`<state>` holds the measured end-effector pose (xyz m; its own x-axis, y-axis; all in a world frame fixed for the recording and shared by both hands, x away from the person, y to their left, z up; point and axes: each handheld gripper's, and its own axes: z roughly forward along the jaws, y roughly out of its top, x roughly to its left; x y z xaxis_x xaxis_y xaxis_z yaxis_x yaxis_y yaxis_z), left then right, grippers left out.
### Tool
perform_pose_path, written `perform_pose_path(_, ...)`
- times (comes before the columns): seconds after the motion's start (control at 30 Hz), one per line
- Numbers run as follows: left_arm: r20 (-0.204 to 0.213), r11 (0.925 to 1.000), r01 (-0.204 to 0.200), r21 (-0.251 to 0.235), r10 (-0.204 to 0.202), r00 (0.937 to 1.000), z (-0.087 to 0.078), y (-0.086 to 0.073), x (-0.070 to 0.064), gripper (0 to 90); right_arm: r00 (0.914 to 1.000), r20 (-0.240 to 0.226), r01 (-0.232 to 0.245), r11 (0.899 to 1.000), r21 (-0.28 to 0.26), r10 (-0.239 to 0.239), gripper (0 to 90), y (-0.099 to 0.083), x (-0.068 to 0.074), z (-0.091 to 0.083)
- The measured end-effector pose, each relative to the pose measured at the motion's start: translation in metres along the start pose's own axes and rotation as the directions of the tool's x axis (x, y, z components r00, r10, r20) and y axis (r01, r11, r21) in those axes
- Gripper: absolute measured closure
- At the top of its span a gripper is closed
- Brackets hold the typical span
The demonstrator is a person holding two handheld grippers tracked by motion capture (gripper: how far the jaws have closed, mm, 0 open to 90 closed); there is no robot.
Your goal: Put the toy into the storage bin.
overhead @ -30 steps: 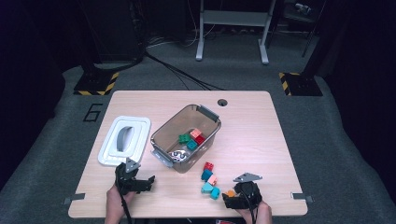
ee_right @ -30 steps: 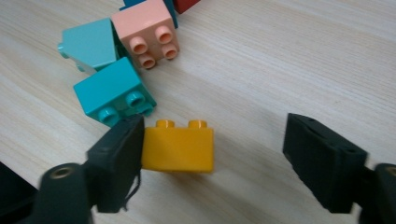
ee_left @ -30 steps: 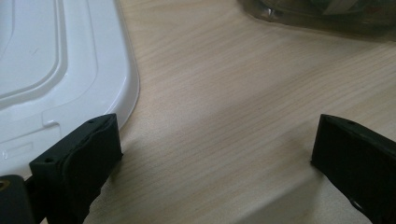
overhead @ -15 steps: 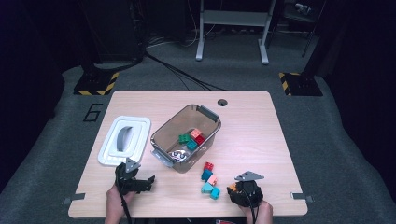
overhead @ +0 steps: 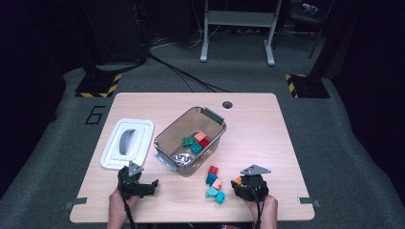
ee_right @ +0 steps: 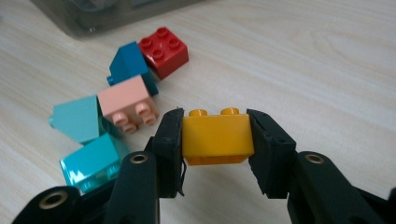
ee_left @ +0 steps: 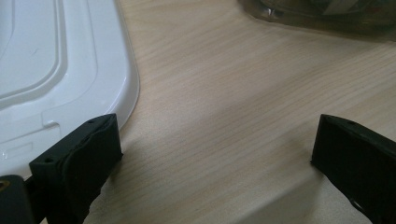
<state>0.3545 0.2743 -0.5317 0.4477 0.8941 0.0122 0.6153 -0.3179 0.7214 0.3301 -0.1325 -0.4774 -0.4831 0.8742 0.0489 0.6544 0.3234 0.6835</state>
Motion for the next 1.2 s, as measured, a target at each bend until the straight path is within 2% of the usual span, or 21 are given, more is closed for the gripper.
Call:
perform_pose_path(0.1, 0.0, 1.0, 0.0, 0.0, 0.0, 1.0, 0.0, 0.0, 0.0, 1.3, 0.9999, -0.008, -0.011, 1.0, -0.007, 0.011, 58.5, 0.008, -0.001, 0.0)
perform_pose_path(0.27, 0.0, 1.0, 0.0, 0.0, 0.0, 1.0, 0.0, 0.0, 0.0, 1.3, 0.9999, -0.014, 0.006, 1.0, -0.02, -0.006, 58.5, 0.019, -0.008, 0.001)
perform_pose_path(0.33, 0.0, 1.0, 0.001, 0.0, -0.001, 1.0, 0.0, 0.0, 0.0, 1.3, 0.9998, -0.016, -0.012, 1.0, -0.026, 0.012, 58.5, 0.023, -0.009, 0.001)
perform_pose_path(0.4, 0.0, 1.0, 0.0, -0.001, 0.0, 1.0, 0.0, 0.0, 0.0, 1.3, 0.9999, -0.017, 0.004, 1.0, -0.029, -0.005, 58.5, 0.027, -0.013, 0.001)
perform_pose_path(0.47, -0.004, 1.0, -0.006, -0.002, 0.006, 1.0, 0.0, 0.0, 0.0, 1.3, 0.9998, -0.019, -0.01, 0.999, -0.033, 0.01, 58.5, 0.031, -0.013, 0.002)
perform_pose_path(0.77, 0.0, 0.9999, -0.01, 0.001, 0.01, 0.9999, -0.001, 0.0, 0.0, 1.4, 0.9997, -0.024, 0.006, 0.999, -0.05, -0.007, 58.6, 0.047, -0.022, 0.0)
perform_pose_path(0.87, -0.003, 1.0, -0.005, -0.002, 0.005, 1.0, 0.0, 0.0, 0.0, 1.3, 0.9994, -0.032, -0.016, 0.998, -0.055, 0.015, 58.6, 0.052, -0.023, 0.0)
perform_pose_path(1.03, -0.002, 1.0, -0.005, -0.002, 0.005, 1.0, 0.0, 0.0, 0.0, 1.4, 0.9985, -0.049, -0.026, 0.997, -0.069, 0.022, 58.6, 0.062, -0.026, 0.001)
perform_pose_path(1.2, -0.001, 1.0, -0.003, -0.001, 0.003, 1.0, 0.0, 0.0, 0.0, 1.3, 0.9984, -0.057, -0.009, 0.996, -0.086, 0.004, 58.6, 0.076, -0.026, 0.0)
